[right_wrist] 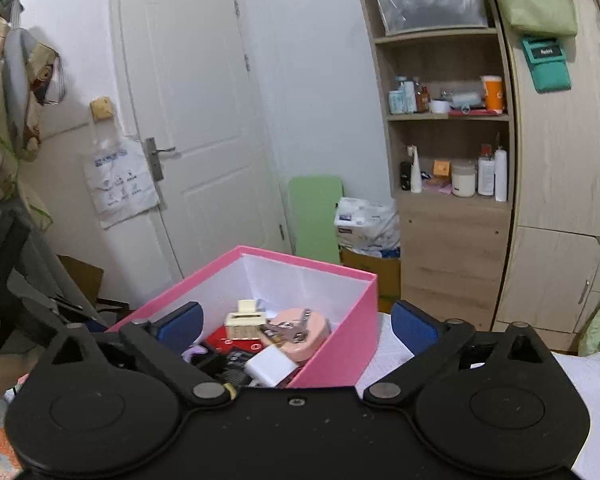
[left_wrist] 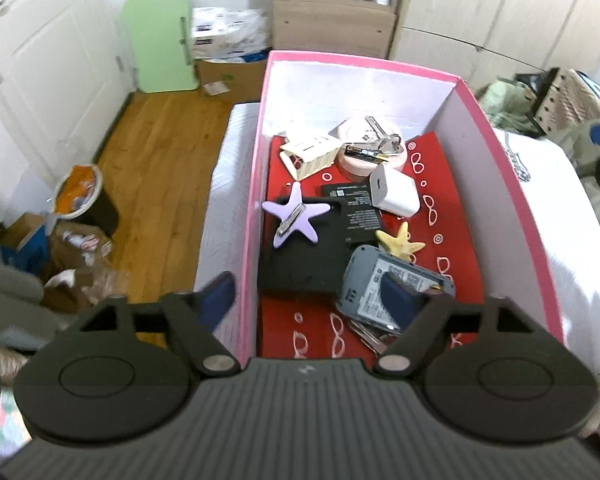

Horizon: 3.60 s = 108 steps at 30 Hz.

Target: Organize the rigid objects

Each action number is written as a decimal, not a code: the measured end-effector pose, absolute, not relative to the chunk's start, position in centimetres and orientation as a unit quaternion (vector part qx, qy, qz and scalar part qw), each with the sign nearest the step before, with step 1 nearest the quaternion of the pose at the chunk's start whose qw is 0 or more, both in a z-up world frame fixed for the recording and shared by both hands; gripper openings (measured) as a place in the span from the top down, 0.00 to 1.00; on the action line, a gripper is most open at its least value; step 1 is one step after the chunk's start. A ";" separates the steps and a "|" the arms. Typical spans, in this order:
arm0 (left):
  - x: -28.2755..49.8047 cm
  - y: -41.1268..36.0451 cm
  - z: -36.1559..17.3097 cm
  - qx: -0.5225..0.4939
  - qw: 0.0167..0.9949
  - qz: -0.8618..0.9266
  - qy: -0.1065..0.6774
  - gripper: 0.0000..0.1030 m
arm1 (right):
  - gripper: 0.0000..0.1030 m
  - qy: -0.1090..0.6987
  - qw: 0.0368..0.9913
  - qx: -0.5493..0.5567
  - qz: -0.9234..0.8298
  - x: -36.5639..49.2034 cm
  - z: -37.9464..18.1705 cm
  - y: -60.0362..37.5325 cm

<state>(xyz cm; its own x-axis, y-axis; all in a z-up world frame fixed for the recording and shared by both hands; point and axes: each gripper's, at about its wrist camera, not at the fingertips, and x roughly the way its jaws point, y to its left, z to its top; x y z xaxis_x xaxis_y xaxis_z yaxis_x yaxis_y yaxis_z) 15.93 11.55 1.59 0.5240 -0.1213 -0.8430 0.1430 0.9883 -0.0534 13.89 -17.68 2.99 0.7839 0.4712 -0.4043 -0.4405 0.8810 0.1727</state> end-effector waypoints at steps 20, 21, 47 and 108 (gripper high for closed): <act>6.4 5.5 6.0 0.022 0.902 -0.044 0.428 0.16 | 0.00 0.291 0.945 0.120 0.087 3.6 7.1 -21.1; 6.3 5.5 6.0 0.019 0.902 -0.049 0.429 0.16 | 0.00 0.297 0.943 0.123 0.080 3.2 7.2 -21.2; 2.5 1.4 5.7 0.017 0.901 -0.058 0.430 0.15 | 0.00 0.361 0.929 0.078 0.004 1.2 5.8 -23.1; 0.9 0.7 5.3 0.053 0.915 -0.031 0.399 0.00 | 0.00 0.362 0.931 0.054 0.000 -1.9 5.0 -22.3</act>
<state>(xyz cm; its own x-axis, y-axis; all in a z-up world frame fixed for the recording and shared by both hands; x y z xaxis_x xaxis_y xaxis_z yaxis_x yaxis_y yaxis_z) 0.94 0.75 5.34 0.6802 -0.0143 -0.7329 0.0991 0.9924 0.0727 -1.89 -22.28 4.99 0.7380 0.0401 -0.6736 0.0386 0.9941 0.1015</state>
